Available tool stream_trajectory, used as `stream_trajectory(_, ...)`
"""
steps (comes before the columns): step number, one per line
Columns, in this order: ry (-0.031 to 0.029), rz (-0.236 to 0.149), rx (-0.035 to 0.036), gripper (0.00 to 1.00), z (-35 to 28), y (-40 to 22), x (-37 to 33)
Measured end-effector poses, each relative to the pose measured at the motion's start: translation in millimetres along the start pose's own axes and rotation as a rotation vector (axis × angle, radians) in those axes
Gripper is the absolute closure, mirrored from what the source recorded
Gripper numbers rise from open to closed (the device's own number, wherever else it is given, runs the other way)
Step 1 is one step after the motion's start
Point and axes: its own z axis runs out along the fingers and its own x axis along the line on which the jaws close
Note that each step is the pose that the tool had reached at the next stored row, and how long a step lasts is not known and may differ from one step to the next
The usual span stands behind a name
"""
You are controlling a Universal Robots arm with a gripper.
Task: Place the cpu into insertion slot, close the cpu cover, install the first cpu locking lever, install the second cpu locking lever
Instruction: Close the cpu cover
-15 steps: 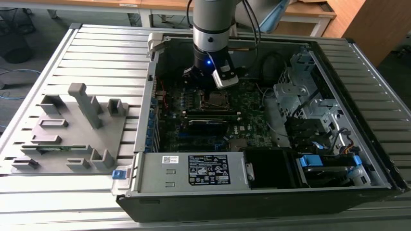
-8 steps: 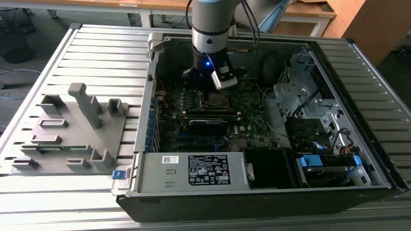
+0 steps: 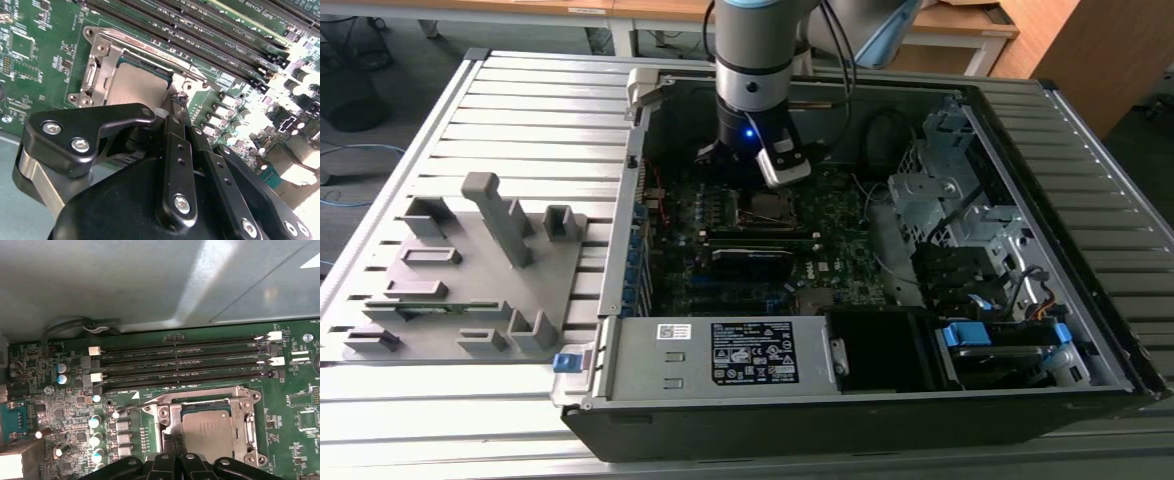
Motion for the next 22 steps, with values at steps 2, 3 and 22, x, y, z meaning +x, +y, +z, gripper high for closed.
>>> stream_trajectory(2, 0.0001, -0.005, -0.0002, 0.89, 0.5, 0.0, 0.6)
stream_trajectory(3, 0.0002, -0.010, -0.0003, 0.89, 0.7, 0.0, 0.6)
stream_trajectory(22, 0.0009, -0.049, -0.0019, 0.89, 5.0, 2.6, 1.3)
